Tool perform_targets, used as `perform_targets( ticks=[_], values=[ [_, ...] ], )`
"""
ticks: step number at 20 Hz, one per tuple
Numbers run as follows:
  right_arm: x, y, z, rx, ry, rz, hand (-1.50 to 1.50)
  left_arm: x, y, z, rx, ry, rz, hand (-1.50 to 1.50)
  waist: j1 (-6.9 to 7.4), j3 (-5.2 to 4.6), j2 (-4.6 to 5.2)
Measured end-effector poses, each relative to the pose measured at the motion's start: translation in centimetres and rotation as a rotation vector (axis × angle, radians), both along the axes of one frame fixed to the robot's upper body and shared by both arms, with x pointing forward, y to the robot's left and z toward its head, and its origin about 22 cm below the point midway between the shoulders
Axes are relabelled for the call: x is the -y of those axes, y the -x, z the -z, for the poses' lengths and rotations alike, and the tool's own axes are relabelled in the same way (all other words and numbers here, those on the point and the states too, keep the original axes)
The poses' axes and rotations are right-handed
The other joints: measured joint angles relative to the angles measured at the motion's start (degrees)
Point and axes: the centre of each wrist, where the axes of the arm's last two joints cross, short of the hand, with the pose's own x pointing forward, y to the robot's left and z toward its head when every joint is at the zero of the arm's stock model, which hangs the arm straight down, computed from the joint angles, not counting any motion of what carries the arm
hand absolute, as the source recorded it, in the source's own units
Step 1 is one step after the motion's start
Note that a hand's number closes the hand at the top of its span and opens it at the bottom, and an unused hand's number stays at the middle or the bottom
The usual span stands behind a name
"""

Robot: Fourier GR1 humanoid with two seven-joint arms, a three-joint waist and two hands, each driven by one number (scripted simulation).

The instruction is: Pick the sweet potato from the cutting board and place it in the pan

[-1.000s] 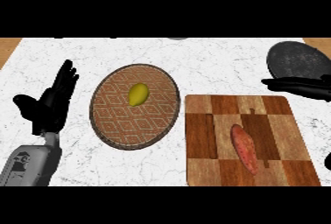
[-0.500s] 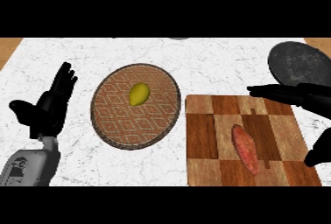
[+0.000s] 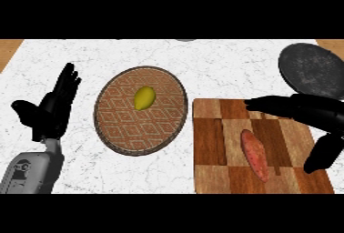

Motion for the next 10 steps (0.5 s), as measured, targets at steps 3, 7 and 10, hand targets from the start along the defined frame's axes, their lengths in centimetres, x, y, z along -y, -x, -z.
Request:
perform_targets(
  ticks=[3, 7, 10],
  values=[
    [-0.7, 0.2, 0.7, 0.005, 0.016, -0.01, -1.5, 0.2, 0.5, 0.7, 0.0, 0.007, 0.005, 0.0, -0.01, 0.0, -0.02],
    [-1.5, 0.5, 1.8, 0.025, 0.076, -0.027, -1.5, 0.2, 0.7, 0.4, 0.002, -0.005, 0.009, 0.0, -0.02, -0.01, -0.03],
    [-2.4, 0.7, 2.5, 0.054, 0.139, -0.041, -1.5, 0.0, 0.7, 0.8, -0.001, -0.006, 0.007, 0.0, -0.04, -0.01, -0.01]
  ],
)
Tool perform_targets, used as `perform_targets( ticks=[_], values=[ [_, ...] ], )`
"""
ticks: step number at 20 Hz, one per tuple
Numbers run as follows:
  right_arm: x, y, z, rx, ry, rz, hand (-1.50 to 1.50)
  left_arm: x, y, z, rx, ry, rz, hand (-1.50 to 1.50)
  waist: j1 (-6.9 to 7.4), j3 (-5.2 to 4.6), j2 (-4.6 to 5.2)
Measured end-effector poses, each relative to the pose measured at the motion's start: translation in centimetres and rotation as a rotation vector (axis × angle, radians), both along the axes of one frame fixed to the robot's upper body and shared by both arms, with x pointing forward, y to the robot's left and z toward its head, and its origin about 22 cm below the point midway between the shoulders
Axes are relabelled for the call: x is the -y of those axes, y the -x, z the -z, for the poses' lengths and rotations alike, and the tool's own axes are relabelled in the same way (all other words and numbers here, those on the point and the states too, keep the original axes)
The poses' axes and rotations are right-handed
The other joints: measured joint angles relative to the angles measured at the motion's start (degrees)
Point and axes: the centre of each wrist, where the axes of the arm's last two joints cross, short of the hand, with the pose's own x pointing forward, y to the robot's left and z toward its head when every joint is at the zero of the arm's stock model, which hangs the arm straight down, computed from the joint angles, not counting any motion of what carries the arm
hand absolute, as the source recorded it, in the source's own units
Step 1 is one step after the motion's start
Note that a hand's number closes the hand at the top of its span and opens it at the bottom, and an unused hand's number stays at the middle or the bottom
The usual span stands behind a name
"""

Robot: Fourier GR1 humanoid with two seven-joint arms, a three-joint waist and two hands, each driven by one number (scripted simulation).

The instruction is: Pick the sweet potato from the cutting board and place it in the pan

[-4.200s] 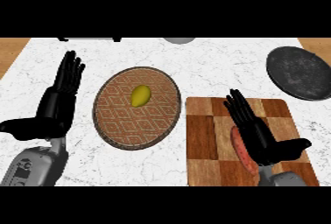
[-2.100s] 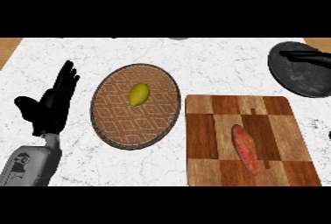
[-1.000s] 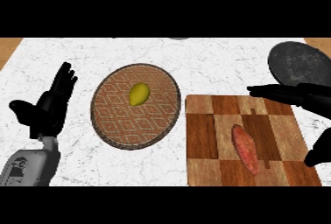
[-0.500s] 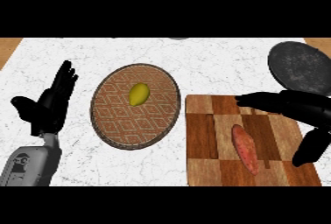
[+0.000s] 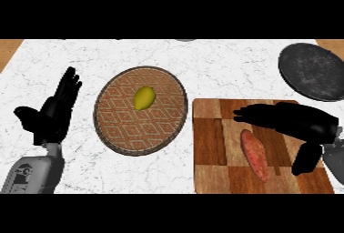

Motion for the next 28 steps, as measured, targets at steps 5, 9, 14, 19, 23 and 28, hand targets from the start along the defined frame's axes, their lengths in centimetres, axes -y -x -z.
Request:
perform_targets(
  ticks=[5, 9, 14, 19, 23, 28],
  values=[
    [-0.8, 0.0, 0.7, 0.023, 0.085, -0.012, -1.5, -0.2, 0.0, -0.4, 0.0, 0.002, -0.01, 0.0, 0.0, -0.01, -0.03],
    [-1.3, 0.2, 1.3, 0.021, 0.117, -0.013, -1.5, -0.6, 0.3, -0.5, 0.005, -0.001, -0.013, 0.0, -0.02, 0.0, -0.04],
    [-1.8, -0.1, 2.2, 0.024, 0.132, -0.011, -1.5, -0.9, -0.4, -0.7, 0.002, 0.004, -0.016, 0.0, -0.02, 0.0, -0.01],
    [-2.2, -0.1, 3.4, 0.033, 0.176, -0.021, -1.5, -0.3, -0.1, -0.3, -0.003, 0.003, -0.007, 0.0, -0.01, 0.0, -0.01],
    [-2.6, 0.1, 5.1, 0.013, 0.205, -0.031, -1.5, -0.3, -0.2, -0.4, -0.005, 0.001, -0.005, 0.0, 0.0, 0.0, -0.01],
    [-3.3, 0.4, 6.2, -0.008, 0.23, -0.05, 1.5, -0.5, -0.1, -0.5, -0.006, 0.003, -0.003, 0.0, -0.02, -0.01, -0.03]
  ],
)
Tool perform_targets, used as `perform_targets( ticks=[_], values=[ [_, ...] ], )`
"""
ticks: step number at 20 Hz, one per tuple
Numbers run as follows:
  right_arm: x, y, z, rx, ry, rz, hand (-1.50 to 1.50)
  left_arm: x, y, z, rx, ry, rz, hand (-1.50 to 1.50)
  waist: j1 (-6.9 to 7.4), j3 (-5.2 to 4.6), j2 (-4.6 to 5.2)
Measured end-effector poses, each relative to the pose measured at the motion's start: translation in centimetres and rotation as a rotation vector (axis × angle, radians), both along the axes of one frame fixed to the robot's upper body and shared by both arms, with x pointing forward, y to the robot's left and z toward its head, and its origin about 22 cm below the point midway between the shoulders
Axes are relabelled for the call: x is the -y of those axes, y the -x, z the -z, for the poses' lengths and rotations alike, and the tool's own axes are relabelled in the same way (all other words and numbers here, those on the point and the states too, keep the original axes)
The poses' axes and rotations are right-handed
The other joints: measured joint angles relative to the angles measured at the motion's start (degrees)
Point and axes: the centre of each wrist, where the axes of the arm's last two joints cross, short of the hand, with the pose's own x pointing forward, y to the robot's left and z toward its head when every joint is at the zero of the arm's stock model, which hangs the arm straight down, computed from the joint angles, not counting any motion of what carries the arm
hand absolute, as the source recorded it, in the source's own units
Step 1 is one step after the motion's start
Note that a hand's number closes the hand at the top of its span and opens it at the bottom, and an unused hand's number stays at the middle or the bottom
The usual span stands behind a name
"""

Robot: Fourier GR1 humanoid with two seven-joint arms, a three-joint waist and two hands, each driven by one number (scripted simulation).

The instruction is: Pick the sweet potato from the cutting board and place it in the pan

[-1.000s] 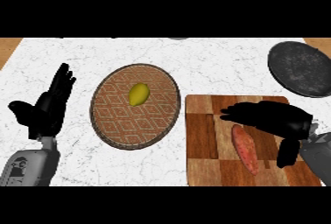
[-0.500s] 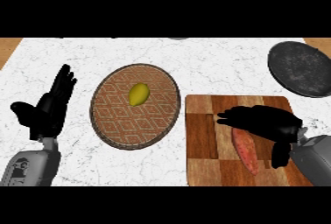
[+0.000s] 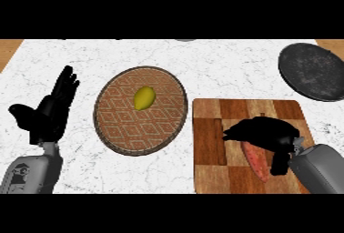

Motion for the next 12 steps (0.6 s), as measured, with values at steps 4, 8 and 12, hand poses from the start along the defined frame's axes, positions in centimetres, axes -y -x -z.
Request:
perform_targets(
  ticks=[4, 8, 12],
  values=[
    [0.0, 0.4, 0.5, 0.017, -0.032, -0.082, 1.5, 0.3, -0.2, 0.3, 0.001, 0.001, -0.005, 0.0, 0.04, -0.09, -0.1],
    [-0.4, 0.0, 1.0, 0.036, -0.053, -0.113, 1.5, 0.2, -0.1, 0.0, 0.005, 0.004, -0.003, 0.0, 0.1, -0.12, -0.17],
    [-1.4, -0.7, 1.3, 0.035, -0.064, -0.024, 1.5, 0.2, -0.3, -0.2, 0.004, -0.001, 0.0, 0.0, 0.36, -0.16, -0.22]
  ],
)
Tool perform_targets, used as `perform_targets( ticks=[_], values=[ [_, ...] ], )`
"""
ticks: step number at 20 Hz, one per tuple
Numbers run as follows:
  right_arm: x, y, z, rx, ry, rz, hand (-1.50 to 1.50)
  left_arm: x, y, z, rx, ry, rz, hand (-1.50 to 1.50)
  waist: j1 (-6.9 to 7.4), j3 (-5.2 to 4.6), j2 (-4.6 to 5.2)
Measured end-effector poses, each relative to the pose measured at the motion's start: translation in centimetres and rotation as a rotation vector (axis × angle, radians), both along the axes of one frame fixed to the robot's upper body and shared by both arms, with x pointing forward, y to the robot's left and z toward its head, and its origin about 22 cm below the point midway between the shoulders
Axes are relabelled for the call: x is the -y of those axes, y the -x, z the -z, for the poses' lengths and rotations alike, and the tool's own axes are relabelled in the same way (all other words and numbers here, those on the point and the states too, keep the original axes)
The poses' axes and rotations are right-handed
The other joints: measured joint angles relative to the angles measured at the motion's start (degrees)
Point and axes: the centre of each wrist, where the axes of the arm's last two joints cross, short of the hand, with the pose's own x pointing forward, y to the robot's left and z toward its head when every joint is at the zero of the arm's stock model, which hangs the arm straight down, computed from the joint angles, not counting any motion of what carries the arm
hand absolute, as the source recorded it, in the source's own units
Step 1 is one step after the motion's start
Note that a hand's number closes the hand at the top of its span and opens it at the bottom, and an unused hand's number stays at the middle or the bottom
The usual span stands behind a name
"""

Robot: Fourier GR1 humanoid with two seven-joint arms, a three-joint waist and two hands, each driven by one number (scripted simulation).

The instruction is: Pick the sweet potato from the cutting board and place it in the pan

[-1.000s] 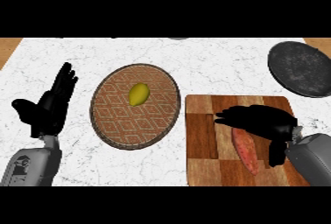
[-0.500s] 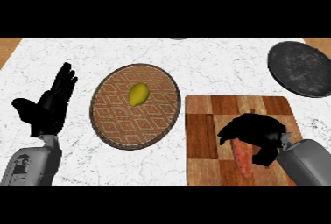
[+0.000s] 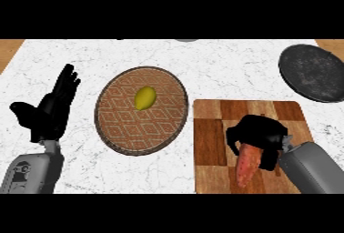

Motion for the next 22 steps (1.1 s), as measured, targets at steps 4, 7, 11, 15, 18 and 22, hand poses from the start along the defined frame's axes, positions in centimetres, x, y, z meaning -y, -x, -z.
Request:
perform_targets(
  ticks=[4, 7, 11, 15, 18, 22],
  values=[
    [0.8, -1.8, 0.5, 0.007, 0.013, 0.368, 1.5, -0.3, 0.0, -0.1, 0.0, -0.002, -0.008, 0.0, -0.5, -0.1, 0.26],
    [0.6, -3.0, 0.6, 0.036, 0.032, 0.638, 1.5, 0.0, -0.1, -0.2, 0.006, 0.0, -0.004, 0.0, -0.49, -0.19, 0.37],
    [-2.2, -4.9, -1.6, 0.204, 0.017, 0.944, 1.5, 0.2, -0.2, -0.3, 0.002, 0.0, 0.013, 0.0, 0.37, -0.11, 0.34],
    [-6.4, -6.5, -5.3, 0.443, -0.045, 1.153, 1.5, 0.8, -0.3, 0.0, 0.006, 0.002, 0.031, 0.0, 1.32, 0.0, 0.49],
    [-8.7, -7.5, -7.7, 0.575, -0.108, 1.263, 1.5, 0.7, -0.5, -0.3, 0.007, 0.005, 0.03, 0.0, 1.41, 0.07, 0.55],
    [-9.9, -8.9, -10.0, 0.706, -0.169, 1.378, 1.5, 0.6, -0.6, -0.4, 0.009, 0.005, 0.022, 0.0, 1.04, 0.12, 0.54]
  ],
)
